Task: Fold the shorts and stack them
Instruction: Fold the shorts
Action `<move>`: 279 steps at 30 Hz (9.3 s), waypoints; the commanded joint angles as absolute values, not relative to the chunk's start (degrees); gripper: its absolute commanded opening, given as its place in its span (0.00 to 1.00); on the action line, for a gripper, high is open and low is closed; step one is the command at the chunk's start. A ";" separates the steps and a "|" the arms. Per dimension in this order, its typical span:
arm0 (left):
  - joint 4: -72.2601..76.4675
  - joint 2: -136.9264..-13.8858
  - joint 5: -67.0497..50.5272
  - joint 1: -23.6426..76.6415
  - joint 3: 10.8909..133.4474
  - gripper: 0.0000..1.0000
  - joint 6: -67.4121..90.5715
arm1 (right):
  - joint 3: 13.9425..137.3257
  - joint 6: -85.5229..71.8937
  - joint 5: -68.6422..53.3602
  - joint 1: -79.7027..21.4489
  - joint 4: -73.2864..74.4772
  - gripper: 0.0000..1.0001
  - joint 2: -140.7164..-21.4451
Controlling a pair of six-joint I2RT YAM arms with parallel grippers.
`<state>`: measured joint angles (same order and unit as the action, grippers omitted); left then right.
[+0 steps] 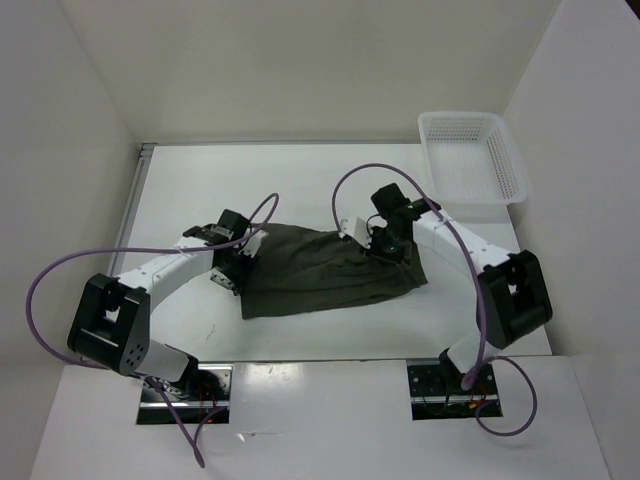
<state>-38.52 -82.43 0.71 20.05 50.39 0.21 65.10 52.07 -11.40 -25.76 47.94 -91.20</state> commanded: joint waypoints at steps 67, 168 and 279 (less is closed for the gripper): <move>-34.10 -90.00 -17.32 19.07 53.09 0.01 0.00 | 57.14 50.27 -16.26 -6.59 66.10 0.70 -85.07; -55.88 -84.56 -13.87 24.45 60.45 0.56 0.00 | 63.78 36.21 6.59 -6.68 37.96 0.61 -81.39; -33.76 -100.95 -4.33 17.75 65.56 0.65 0.00 | 74.17 -3.08 7.46 -12.56 36.91 0.00 -89.21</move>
